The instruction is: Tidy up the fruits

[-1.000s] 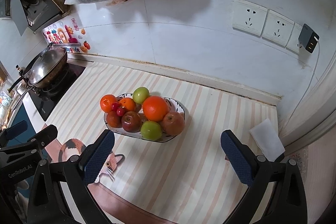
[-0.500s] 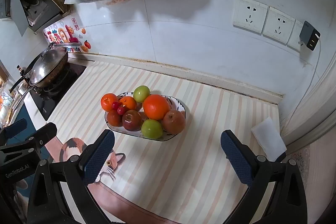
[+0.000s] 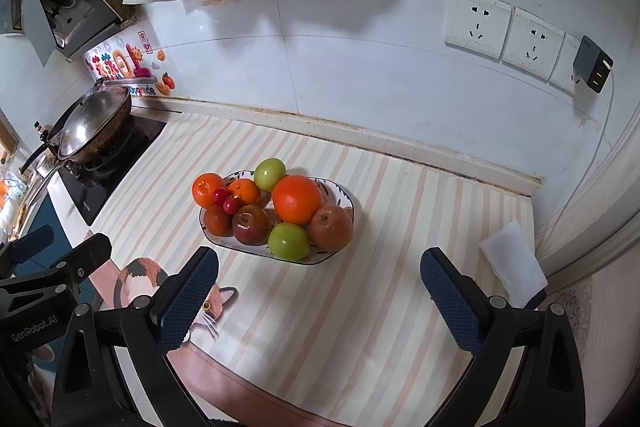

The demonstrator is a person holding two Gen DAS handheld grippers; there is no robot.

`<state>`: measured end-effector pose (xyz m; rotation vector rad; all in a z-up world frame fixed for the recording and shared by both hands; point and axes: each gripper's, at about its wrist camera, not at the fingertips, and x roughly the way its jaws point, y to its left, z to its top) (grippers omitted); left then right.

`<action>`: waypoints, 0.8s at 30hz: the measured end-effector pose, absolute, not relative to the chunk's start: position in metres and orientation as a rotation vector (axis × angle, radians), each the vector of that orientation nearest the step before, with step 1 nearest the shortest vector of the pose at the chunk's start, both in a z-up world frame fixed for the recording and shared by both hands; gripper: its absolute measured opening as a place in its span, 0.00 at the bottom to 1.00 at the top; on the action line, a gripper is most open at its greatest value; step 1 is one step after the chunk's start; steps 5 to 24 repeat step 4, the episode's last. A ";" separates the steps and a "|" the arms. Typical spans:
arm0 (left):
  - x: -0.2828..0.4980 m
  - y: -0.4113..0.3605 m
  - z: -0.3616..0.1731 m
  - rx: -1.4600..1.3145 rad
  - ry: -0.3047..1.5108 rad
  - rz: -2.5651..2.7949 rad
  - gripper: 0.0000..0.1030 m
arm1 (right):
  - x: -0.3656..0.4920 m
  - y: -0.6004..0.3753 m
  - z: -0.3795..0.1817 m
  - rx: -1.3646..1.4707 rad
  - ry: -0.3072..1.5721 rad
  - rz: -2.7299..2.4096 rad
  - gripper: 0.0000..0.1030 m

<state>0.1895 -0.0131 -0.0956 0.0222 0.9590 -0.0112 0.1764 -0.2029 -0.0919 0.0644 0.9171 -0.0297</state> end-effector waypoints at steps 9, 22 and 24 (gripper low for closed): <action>0.189 -0.015 -0.096 0.021 0.955 -0.013 0.98 | 0.175 -0.205 -0.091 0.062 0.910 -0.030 1.00; 0.189 -0.015 -0.096 0.021 0.955 -0.013 0.98 | 0.175 -0.205 -0.091 0.062 0.910 -0.030 1.00; 0.189 -0.015 -0.096 0.021 0.955 -0.013 0.98 | 0.175 -0.205 -0.091 0.062 0.910 -0.030 1.00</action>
